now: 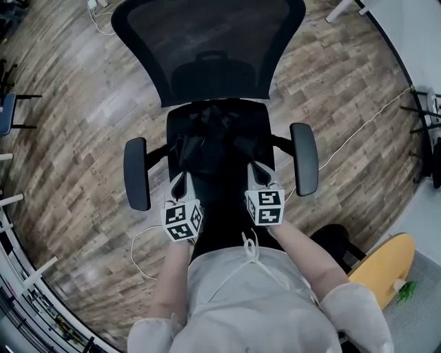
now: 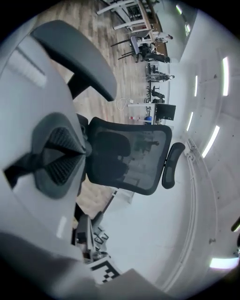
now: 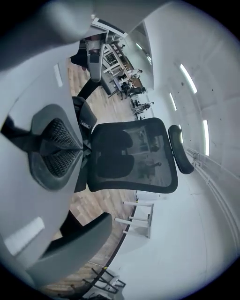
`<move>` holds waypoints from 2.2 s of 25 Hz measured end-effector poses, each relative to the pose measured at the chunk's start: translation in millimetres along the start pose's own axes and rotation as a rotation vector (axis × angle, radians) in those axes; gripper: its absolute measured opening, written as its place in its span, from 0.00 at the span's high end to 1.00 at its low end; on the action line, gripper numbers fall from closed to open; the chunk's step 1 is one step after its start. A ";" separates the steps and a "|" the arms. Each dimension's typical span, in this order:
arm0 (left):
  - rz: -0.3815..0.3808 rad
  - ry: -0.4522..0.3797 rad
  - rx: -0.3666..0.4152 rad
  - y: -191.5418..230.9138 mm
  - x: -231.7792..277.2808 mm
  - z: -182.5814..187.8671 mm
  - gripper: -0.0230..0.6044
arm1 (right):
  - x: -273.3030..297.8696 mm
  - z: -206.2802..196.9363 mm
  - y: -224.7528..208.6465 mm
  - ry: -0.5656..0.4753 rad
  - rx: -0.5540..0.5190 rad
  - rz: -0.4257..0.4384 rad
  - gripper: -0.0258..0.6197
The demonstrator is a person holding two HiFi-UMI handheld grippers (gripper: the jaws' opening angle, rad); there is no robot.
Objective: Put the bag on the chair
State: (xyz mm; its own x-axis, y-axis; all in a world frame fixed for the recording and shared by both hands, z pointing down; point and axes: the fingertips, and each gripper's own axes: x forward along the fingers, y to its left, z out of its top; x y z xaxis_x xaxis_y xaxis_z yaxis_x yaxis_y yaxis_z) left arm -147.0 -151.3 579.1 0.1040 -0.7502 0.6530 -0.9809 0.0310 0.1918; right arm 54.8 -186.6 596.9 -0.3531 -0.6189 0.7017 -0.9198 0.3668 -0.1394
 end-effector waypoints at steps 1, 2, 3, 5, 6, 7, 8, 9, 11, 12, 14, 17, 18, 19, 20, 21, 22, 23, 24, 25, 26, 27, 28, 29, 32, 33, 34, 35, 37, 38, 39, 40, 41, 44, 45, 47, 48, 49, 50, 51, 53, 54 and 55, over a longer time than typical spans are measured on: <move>-0.008 -0.014 0.012 -5.0 -5.7 10.4 0.95 | -6.3 6.9 1.8 0.000 0.016 0.006 0.96; -0.017 -0.025 0.024 -10.1 -11.2 20.5 0.95 | -13.2 14.4 3.8 0.000 0.037 0.016 0.96; -0.028 -0.035 0.033 -15.1 -16.3 30.9 0.95 | -20.1 23.4 6.0 -0.004 0.056 0.028 0.96; -0.052 -0.061 0.043 -23.8 -25.1 53.4 0.95 | -32.3 46.0 10.4 -0.027 0.063 0.046 0.96; -0.061 -0.076 0.047 -27.2 -28.6 64.8 0.95 | -37.4 58.6 12.5 -0.043 0.055 0.052 0.96; -0.068 -0.091 0.052 -30.4 -31.5 75.6 0.95 | -42.3 71.2 14.5 -0.061 0.044 0.059 0.96; -0.075 -0.105 0.060 -33.8 -34.2 85.4 0.95 | -47.5 83.3 16.7 -0.078 0.034 0.070 0.96; -0.082 -0.119 0.071 -37.5 -37.4 94.8 0.95 | -53.2 94.7 19.2 -0.095 0.027 0.085 0.96; -0.100 -0.158 0.091 -45.4 -47.2 115.8 0.95 | -66.8 118.1 24.6 -0.137 0.026 0.118 0.96; -0.110 -0.188 0.094 -48.9 -54.3 128.8 0.96 | -74.7 130.8 27.4 -0.163 0.027 0.131 0.96; -0.134 -0.264 0.087 -53.7 -71.4 158.8 0.96 | -91.2 156.4 34.4 -0.216 0.017 0.154 0.96; -0.165 -0.369 0.097 -60.6 -95.5 202.3 0.96 | -113.8 188.3 42.2 -0.278 0.003 0.183 0.96; -0.171 -0.394 0.109 -63.5 -102.5 214.9 0.96 | -120.8 197.1 43.2 -0.296 0.005 0.189 0.96; -0.176 -0.417 0.122 -66.4 -109.0 226.7 0.96 | -127.3 205.4 44.1 -0.314 0.006 0.192 0.96; -0.181 -0.439 0.134 -69.3 -115.1 237.8 0.95 | -133.1 213.7 44.8 -0.333 0.005 0.193 0.96; -0.186 -0.460 0.143 -72.4 -120.8 248.2 0.96 | -138.2 221.7 45.1 -0.353 0.002 0.194 0.96; -0.192 -0.480 0.148 -75.8 -125.9 257.4 0.96 | -142.5 229.2 44.8 -0.372 -0.001 0.193 0.96; -0.199 -0.497 0.150 -79.7 -130.3 265.2 0.96 | -146.3 235.9 43.7 -0.390 -0.005 0.192 0.96; -0.204 -0.512 0.151 -83.7 -133.8 271.7 0.96 | -149.9 241.9 42.2 -0.405 -0.008 0.190 0.96; -0.211 -0.522 0.153 -87.5 -136.2 277.1 0.96 | -153.3 247.4 40.6 -0.419 -0.011 0.187 0.96; -0.220 -0.528 0.154 -91.0 -137.6 281.8 0.95 | -156.4 253.0 39.3 -0.433 -0.014 0.183 0.96; -0.235 -0.534 0.153 -94.2 -138.6 286.4 0.96 | -159.1 258.5 38.5 -0.445 -0.016 0.179 0.96; -0.256 -0.545 0.149 -97.2 -140.1 291.4 0.95 | -161.5 263.8 38.3 -0.455 -0.014 0.178 0.96; -0.279 -0.559 0.145 -99.8 -142.3 296.9 0.96 | -163.6 268.9 38.7 -0.462 -0.008 0.180 0.96; -0.305 -0.593 0.147 -103.0 -148.6 311.6 0.95 | -170.0 280.4 41.0 -0.478 0.004 0.188 0.96; -0.303 -0.601 0.150 -103.6 -149.7 315.7 0.96 | -171.5 283.5 40.8 -0.484 -0.002 0.186 0.96; -0.301 -0.607 0.152 -104.1 -150.1 319.2 0.95 | -172.1 286.1 40.1 -0.488 -0.007 0.184 0.96; -0.298 -0.609 0.153 -104.2 -149.7 322.0 0.95 | -171.7 288.0 39.2 -0.488 -0.008 0.184 0.96; -0.297 -0.607 0.150 -102.4 -147.7 325.2 0.95 | -168.3 290.2 38.6 -0.482 0.011 0.191 0.96; -0.298 -0.603 0.146 -100.8 -146.5 326.0 0.95 | -165.9 290.9 39.2 -0.476 0.026 0.197 0.96; -0.300 -0.599 0.143 -99.0 -145.2 326.6 0.95 | -163.4 291.8 40.4 -0.471 0.039 0.203 0.96; -0.302 -0.597 0.141 -97.1 -144.1 327.4 0.96 | -160.6 292.9 41.8 -0.465 0.047 0.206 0.96; -0.303 -0.596 0.139 -95.3 -142.8 328.4 0.95 | -157.6 294.2 43.3 -0.460 0.049 0.207 0.96; -0.299 -0.592 0.133 -88.5 -137.1 331.5 0.95 | -149.4 300.0 47.3 -0.453 0.036 0.201 0.96; -0.297 -0.589 0.130 -85.7 -135.1 332.5 0.95 | -147.4 302.1 48.7 -0.454 0.030 0.198 0.96; -0.294 -0.584 0.121 -79.0 -131.8 334.8 0.95 | -143.4 305.4 52.6 -0.454 0.015 0.191 0.96; -0.293 -0.582 0.115 -75.7 -130.1 336.1 0.96 | -141.1 306.6 54.4 -0.453 0.009 0.188 0.96; -0.293 -0.579 0.106 -73.1 -128.2 337.6 0.95 | -138.8 307.9 55.7 -0.452 0.004 0.186 0.96; -0.296 -0.576 0.096 -70.9 -126.1 339.1 0.96 | -136.6 309.4 56.6 -0.452 0.001 0.184 0.96; -0.299 -0.571 0.089 -69.1 -123.8 340.4 0.95 | -134.7 311.0 57.3 -0.453 -0.002 0.181 0.96; -0.300 -0.560 0.083 -65.8 -118.4 342.3 0.95 | -131.1 313.7 58.1 -0.456 -0.005 0.174 0.96; -0.298 -0.554 0.085 -64.8 -115.5 343.0 0.95 | -129.2 314.3 58.0 -0.456 -0.007 0.170 0.96; -0.295 -0.550 0.089 -64.6 -113.0 343.7 0.95 | -127.7 314.5 57.5 -0.455 -0.008 0.165 0.96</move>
State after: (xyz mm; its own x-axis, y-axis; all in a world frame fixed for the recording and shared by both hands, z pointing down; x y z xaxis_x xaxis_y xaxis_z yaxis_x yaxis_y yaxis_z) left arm -151.8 -295.5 241.1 0.2963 -0.9493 0.1048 -0.9361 -0.2668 0.2293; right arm -6.9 -304.9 279.5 -0.5347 -0.7924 0.2935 -0.8446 0.4897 -0.2166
